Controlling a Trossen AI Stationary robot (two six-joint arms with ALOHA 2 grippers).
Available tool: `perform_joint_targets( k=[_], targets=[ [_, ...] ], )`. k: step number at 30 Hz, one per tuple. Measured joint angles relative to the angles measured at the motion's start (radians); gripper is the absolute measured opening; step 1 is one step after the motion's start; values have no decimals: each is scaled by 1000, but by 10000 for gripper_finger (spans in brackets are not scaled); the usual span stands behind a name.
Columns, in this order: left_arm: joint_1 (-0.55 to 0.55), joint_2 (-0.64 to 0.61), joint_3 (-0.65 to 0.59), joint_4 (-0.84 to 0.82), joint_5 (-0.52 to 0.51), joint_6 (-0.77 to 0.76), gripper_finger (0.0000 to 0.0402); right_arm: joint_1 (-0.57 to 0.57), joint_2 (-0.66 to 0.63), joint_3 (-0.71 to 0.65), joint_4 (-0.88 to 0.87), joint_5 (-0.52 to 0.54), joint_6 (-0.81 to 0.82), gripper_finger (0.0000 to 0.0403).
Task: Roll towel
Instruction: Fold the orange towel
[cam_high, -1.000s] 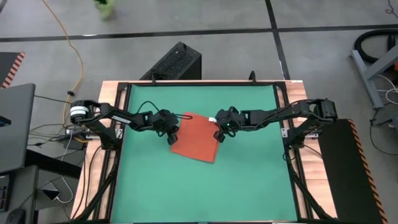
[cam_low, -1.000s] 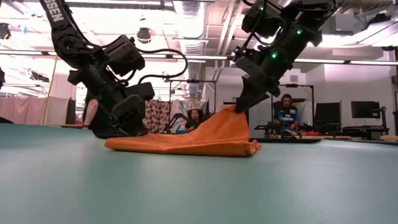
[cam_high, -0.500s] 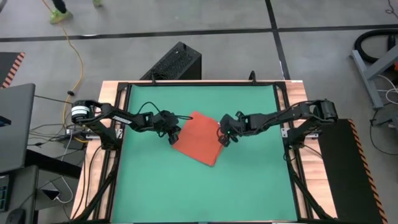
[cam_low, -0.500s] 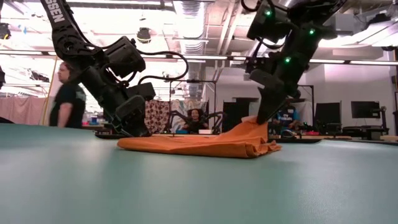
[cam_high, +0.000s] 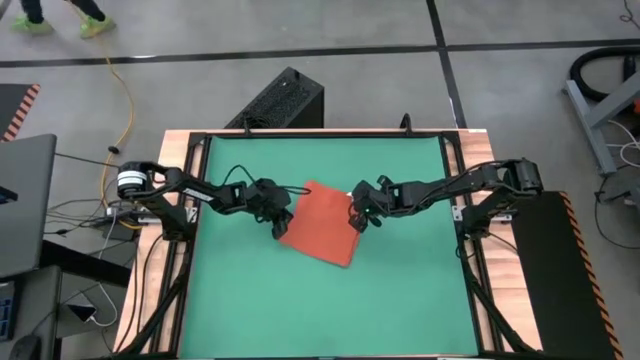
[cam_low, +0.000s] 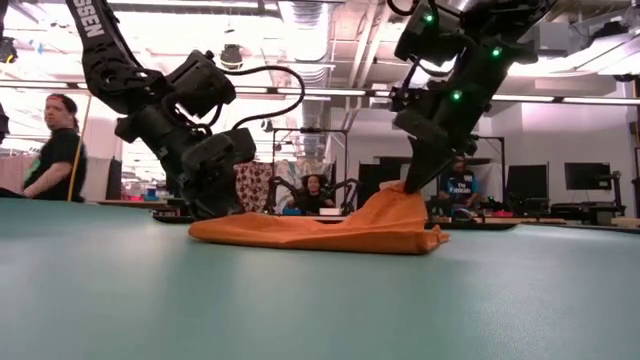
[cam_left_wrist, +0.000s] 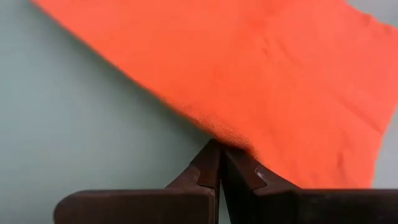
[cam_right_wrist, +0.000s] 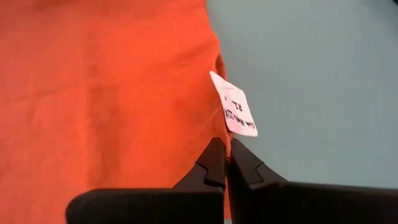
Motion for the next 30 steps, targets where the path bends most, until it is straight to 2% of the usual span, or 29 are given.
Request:
perform_joint_targets(
  k=[7, 13, 21, 26, 30],
  targets=[
    [-35, -3, 0, 13, -40, -6, 0, -2, 0, 0, -2, 3, -19, 11],
    [-56, -5, 1, 73, -27, -96, 0, 8, 0, 0, -21, 3, -19, 11],
    [-175, -5, 2, 86, -173, -122, 0, 37, 0, 0, -31, 11, 13, 11],
    [-210, -5, 2, 74, -278, -122, 0, 65, 0, 0, -78, 29, 71, 11],
    [-225, -5, 2, 74, -320, -111, 0, 87, 0, 0, -123, 60, 114, 11]
  ],
)
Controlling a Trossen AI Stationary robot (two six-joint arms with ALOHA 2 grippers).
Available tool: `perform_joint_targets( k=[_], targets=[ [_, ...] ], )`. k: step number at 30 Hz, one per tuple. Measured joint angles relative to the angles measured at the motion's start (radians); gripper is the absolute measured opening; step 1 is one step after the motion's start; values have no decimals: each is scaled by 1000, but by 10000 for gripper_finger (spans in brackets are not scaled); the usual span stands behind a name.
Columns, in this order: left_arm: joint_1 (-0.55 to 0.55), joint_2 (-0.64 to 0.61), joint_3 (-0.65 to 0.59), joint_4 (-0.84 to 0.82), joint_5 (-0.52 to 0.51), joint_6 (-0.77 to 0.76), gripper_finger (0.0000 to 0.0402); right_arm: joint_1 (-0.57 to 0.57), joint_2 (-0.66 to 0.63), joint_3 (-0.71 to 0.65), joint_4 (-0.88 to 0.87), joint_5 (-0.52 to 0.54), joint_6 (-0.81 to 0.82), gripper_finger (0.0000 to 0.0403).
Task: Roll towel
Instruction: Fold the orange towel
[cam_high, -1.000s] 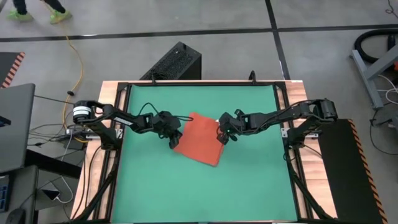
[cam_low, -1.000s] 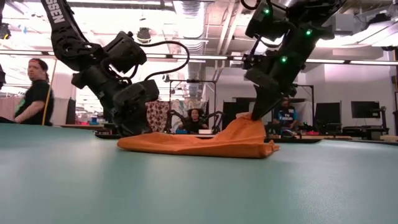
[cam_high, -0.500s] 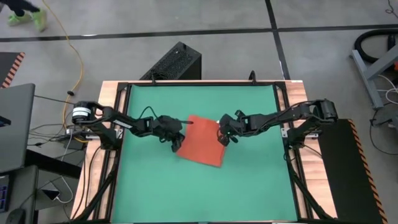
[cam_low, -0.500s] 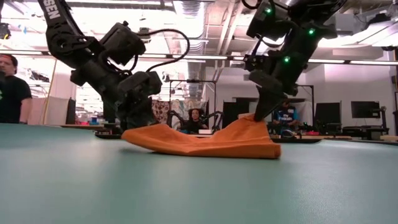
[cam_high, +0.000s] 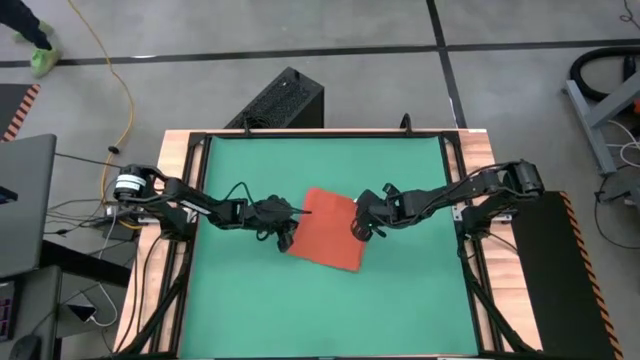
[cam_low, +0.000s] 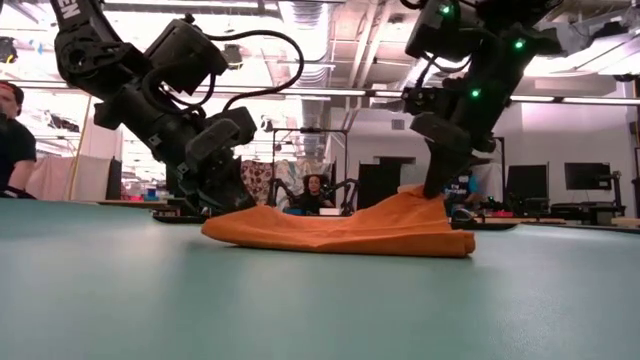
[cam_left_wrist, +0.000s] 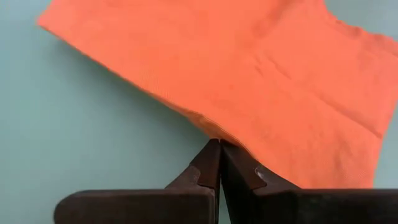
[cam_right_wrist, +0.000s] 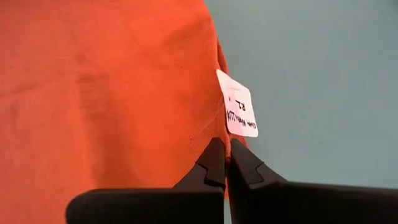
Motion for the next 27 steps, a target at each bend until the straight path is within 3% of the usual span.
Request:
perform_joint_targets(
  k=[19, 27],
  targets=[
    [-35, 9, 2, 111, 2, 161, 0, 4, 0, 0, -9, 6, 18, 11],
    [-38, 114, 9, 146, 27, 175, 0, 3, 0, 0, -5, 6, 3, 11]
  ],
)
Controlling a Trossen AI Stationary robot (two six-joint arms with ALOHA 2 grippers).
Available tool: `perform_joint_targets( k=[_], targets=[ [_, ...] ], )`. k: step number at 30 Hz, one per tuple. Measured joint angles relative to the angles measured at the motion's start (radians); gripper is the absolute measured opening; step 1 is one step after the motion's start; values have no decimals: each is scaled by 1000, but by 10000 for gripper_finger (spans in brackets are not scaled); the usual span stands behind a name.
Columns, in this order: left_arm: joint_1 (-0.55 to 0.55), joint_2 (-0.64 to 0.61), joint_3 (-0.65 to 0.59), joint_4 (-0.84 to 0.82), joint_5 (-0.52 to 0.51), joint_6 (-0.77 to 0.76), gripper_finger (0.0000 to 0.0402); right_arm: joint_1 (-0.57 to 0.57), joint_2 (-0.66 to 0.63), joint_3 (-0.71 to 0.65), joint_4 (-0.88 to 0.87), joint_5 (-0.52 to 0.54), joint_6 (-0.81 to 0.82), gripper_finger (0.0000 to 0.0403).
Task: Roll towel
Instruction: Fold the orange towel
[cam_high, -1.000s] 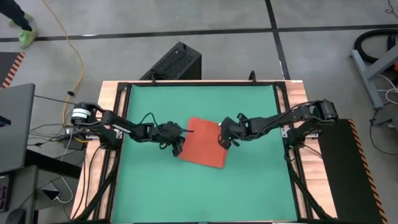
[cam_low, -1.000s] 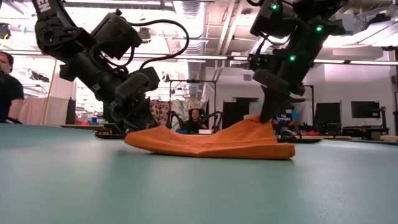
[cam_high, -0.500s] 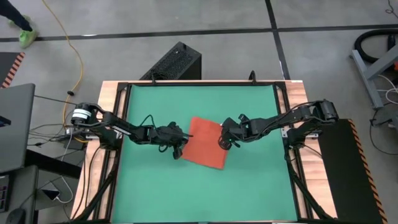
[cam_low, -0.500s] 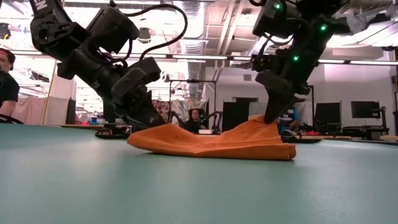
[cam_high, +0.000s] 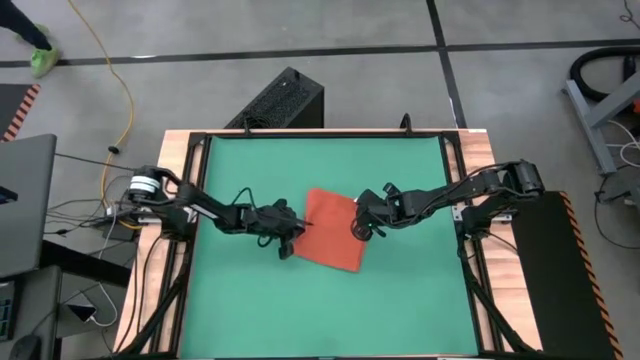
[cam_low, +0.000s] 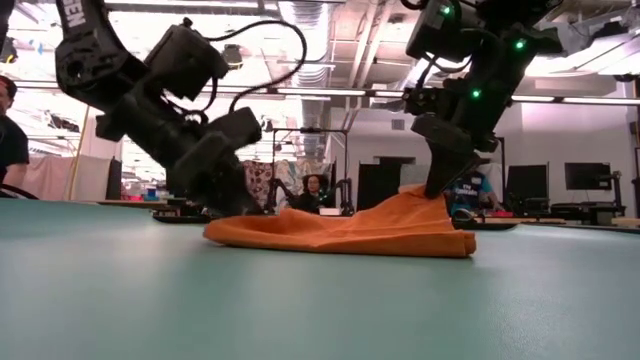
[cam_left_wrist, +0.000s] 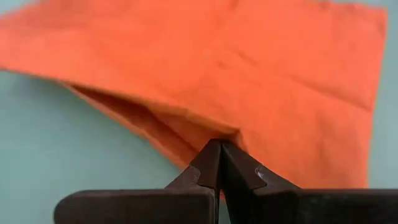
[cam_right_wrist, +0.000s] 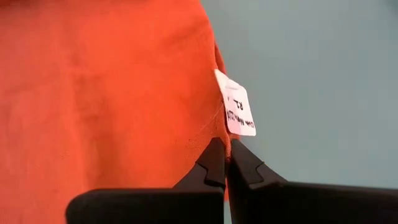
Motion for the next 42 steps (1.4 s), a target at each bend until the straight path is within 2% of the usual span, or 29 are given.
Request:
perform_joint_targets(
  k=[8, 28, 33, 37, 42],
  targets=[
    [-19, 102, 30, 13, -55, -15, 0, -2, 0, 0, -7, 0, -3, 11],
    [-12, 105, 28, -13, -96, -92, 0, 62, 0, 0, -243, -35, 153, 11],
    [-11, 105, 26, 9, -98, -118, 0, 73, 0, 0, -248, -36, 151, 11],
    [-10, 74, 31, 38, -100, -110, 0, 73, 0, -4, -248, -36, 148, 11],
    [-10, -5, 44, -16, -111, -50, 0, 72, 0, -4, -242, -33, 139, 11]
  ],
)
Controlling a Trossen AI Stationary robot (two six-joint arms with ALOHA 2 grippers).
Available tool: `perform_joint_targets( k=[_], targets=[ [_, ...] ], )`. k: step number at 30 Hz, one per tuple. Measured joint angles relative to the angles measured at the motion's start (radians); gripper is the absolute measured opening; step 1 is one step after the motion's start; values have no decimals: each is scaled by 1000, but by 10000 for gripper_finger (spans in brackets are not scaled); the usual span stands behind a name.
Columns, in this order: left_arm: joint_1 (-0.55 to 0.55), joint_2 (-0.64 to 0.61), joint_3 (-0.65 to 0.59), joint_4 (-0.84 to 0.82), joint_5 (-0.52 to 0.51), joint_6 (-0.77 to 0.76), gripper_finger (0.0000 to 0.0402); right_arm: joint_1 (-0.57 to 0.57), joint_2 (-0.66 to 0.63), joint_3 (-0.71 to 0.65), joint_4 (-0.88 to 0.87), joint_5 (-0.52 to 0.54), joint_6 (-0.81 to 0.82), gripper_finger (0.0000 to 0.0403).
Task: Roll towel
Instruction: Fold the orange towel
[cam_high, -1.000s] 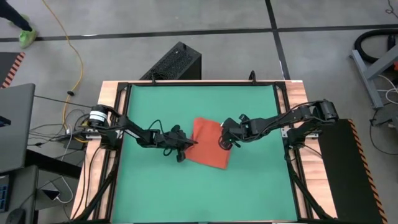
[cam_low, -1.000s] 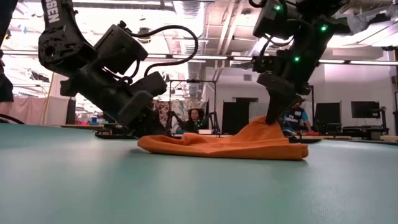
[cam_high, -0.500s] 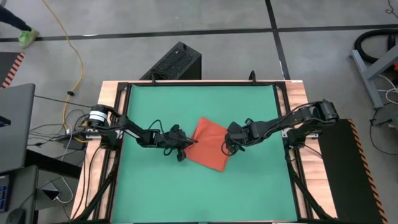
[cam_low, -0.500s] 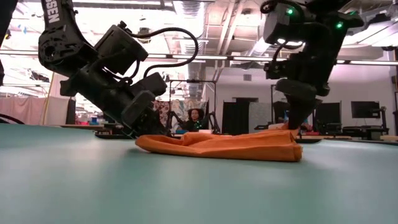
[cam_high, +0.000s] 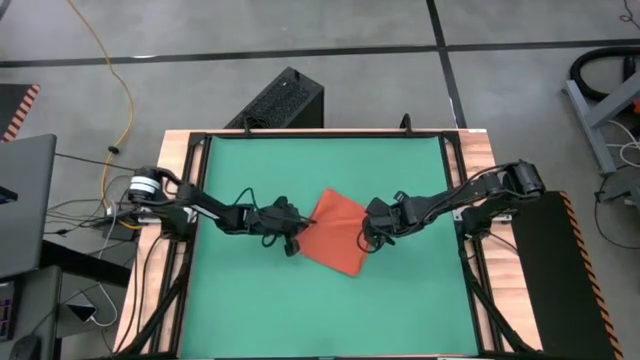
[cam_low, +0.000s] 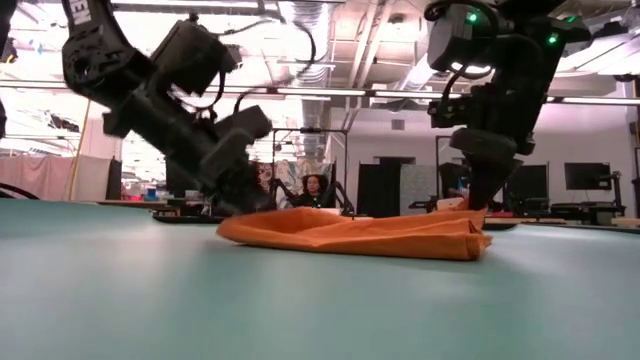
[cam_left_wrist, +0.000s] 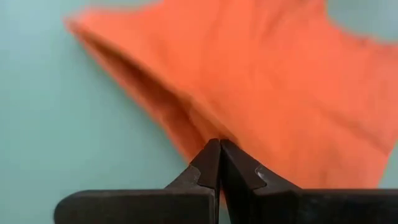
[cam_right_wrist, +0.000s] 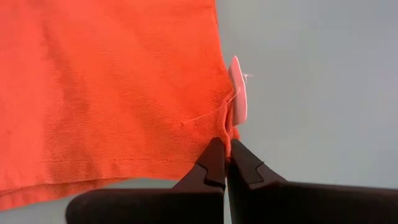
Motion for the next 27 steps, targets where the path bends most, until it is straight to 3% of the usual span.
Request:
perform_joint_targets(
  k=[4, 12, 17, 24, 27],
  targets=[
    [1, -50, 1, -43, -97, 74, 0, -1, 0, 0, 5, 6, -11, 11],
    [47, 13, 1, -9, -18, 95, 0, -2, 0, 0, 17, 8, -11, 11],
    [66, 41, 2, -21, -53, 95, 0, -1, 0, 0, 22, 9, -12, 11],
    [70, -13, 2, -11, -108, 135, 0, -1, 0, 0, 17, 9, -19, 11],
    [95, -7, 2, -3, -54, 159, 0, -1, 0, 0, 17, 9, -21, 11]
  ],
)
